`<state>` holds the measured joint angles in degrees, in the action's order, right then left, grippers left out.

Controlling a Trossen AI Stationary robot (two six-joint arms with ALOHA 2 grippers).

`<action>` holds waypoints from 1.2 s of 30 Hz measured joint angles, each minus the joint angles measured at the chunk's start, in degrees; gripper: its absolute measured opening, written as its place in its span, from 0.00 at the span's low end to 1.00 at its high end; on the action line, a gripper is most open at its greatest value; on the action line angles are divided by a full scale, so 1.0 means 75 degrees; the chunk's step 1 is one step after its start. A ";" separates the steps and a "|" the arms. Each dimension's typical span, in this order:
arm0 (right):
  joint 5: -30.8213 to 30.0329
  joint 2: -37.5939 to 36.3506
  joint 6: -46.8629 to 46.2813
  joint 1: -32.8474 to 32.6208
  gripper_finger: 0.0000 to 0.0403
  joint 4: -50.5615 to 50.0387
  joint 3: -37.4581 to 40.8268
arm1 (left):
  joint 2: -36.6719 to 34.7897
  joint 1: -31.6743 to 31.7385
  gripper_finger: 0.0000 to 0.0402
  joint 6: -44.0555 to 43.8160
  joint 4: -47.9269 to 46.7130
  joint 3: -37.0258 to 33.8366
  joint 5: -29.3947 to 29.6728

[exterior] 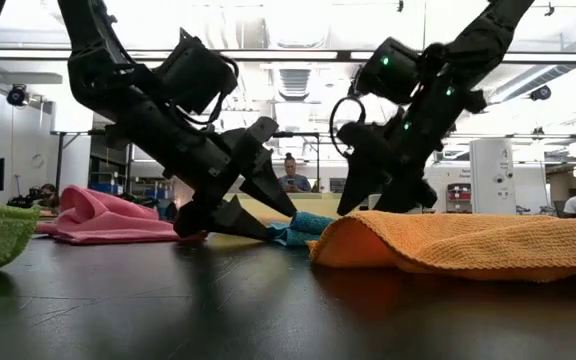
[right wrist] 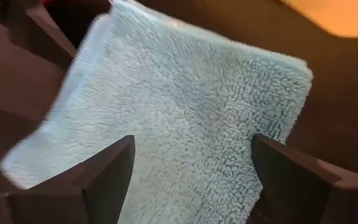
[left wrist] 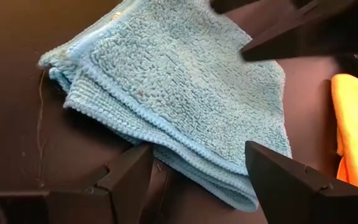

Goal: Fold microfiber towels
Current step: Fold the blue microfiber cloth, then put the blue microfiber cloth into the yellow bin

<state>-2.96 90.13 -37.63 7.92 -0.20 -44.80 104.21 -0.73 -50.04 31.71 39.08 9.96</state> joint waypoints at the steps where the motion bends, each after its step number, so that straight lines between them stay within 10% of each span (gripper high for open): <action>1: 0.0000 0.0091 -0.0018 0.0000 0.76 0.0010 0.0000 | 0.0031 0.0000 0.60 0.0002 0.0006 0.0009 0.0002; 36: -0.0247 0.0456 0.0119 0.0000 0.76 0.0246 0.0026 | -0.0496 0.0058 0.60 0.0746 -0.0901 -0.0095 0.0026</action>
<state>-4.82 93.56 -36.73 7.92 1.65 -44.60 100.49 -0.30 -44.44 24.95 38.37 10.15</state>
